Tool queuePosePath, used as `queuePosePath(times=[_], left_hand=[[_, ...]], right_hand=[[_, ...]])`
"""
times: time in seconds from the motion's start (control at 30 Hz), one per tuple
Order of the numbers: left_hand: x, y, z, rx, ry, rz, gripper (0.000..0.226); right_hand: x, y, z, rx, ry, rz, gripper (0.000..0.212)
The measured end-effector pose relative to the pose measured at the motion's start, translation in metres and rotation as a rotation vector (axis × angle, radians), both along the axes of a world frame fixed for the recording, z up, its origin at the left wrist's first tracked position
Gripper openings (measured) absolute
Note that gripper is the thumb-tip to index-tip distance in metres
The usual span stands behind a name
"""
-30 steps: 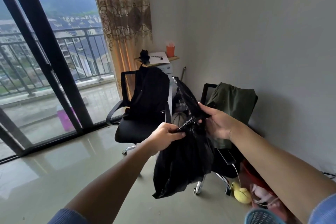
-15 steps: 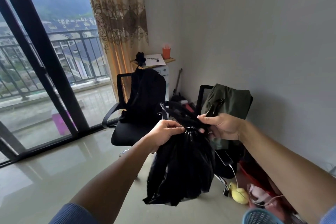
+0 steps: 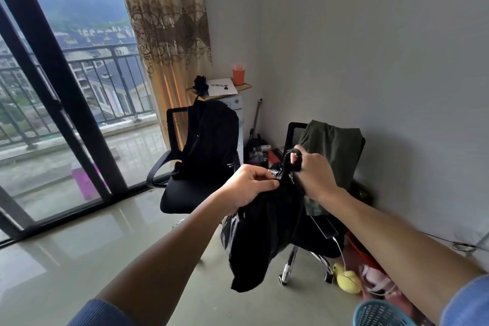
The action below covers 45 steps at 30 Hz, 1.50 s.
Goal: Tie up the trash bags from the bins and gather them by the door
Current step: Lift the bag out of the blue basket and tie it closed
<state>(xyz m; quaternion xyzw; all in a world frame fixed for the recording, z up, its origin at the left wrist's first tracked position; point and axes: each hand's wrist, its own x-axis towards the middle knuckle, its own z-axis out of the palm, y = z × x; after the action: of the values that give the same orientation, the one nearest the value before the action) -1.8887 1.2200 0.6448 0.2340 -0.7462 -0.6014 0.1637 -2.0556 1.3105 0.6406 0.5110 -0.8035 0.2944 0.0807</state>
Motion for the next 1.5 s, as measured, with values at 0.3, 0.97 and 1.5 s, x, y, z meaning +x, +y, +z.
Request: queuePosePath(times=[0.3,0.97,1.5], left_hand=[[0.018,-0.017,-0.001,0.087,0.118,0.218,0.015],[0.011,-0.032,0.014,-0.276,-0.004,0.249,0.015],[0.034,-0.053,-0.012,-0.379,-0.153,0.329,0.014]], right_hand=[[0.001,-0.008,-0.001,-0.354,-0.483,0.196,0.033],[-0.001,0.004,0.007,-0.273,-0.718,0.264,0.023],[-0.022,0.024,0.017,-0.258,-0.994,0.061,0.011]])
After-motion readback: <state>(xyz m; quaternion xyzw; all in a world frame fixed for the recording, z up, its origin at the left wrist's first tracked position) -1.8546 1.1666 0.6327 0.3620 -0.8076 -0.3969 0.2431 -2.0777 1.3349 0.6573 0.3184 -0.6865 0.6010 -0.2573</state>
